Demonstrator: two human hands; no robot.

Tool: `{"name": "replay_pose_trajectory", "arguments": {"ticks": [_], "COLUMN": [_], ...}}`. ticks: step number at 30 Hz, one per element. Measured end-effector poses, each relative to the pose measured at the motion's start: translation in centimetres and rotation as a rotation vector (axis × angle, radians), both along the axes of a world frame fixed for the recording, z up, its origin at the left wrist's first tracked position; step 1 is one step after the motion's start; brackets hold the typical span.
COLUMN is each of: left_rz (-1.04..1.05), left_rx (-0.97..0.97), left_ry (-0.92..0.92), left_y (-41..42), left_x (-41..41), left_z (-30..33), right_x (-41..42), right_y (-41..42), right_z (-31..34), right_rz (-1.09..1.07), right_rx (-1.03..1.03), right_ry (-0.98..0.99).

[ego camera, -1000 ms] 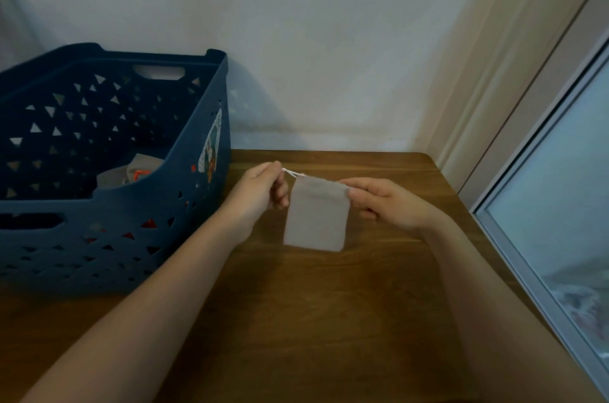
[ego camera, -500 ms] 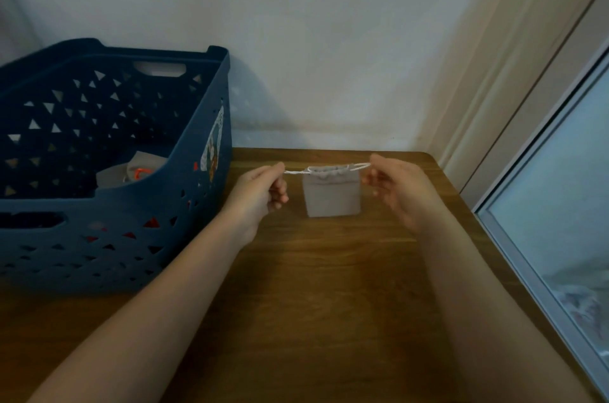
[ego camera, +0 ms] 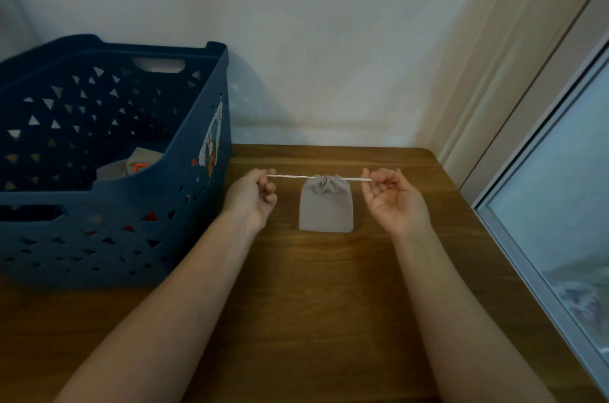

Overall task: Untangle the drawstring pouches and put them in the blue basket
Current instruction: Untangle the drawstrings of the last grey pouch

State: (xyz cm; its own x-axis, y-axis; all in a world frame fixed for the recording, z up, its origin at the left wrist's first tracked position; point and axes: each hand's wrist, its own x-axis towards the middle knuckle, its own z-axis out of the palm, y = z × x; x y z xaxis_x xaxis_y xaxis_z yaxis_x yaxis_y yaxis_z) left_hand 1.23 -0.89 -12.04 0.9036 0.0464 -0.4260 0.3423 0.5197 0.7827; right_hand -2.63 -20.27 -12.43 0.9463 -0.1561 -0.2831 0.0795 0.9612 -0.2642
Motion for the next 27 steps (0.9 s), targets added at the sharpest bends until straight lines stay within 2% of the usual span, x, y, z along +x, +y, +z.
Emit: {"name": "replay_pose_trajectory", "arguments": {"ticks": [2,4,6,9,12,15,17,20,23,27], "left_rz": [-0.043,-0.132,-0.209,-0.251,-0.269,-0.328,-0.377,-0.396,-0.381,-0.399], "left_rx": [-0.092,-0.133,0.000,0.378,0.506,0.573,0.618,0.653,0.586,0.515], "left_ry": [-0.005,-0.035,-0.110,-0.285,-0.444,-0.547,-0.596,-0.657,-0.660,-0.560], "left_y": [0.2,0.3,0.1,-0.5,-1.1,-1.4,-1.6,-1.7,-1.7,-1.7], "left_x": [-0.1,-0.3,-0.5,-0.7,-0.8,-1.1,-1.5,-2.3,-2.8,-2.9], "left_z": [0.2,0.7,1.7,3.2,4.6,5.6,6.0,6.1,6.1,5.1], "right_x": [0.5,0.9,0.9,0.5,0.2,-0.5,-0.8,-0.9,-1.0,-1.1], "right_y": [0.4,0.8,1.3,2.6,3.8,4.6,4.9,5.6,6.0,6.1], "right_z": [0.3,0.9,1.7,2.9,3.7,4.2,4.3,4.0,4.1,4.9], "right_rz": [0.017,0.051,0.059,0.061,0.077,0.138,0.198,0.138,0.042,0.098], "right_rx": [-0.083,-0.337,-0.690,-1.116,-1.392,-1.584,-1.651,-1.686,-1.629,-1.445], "right_ry": [0.050,0.087,0.110,0.099,0.028,-0.126,-0.213,-0.167,-0.132,-0.114]}}
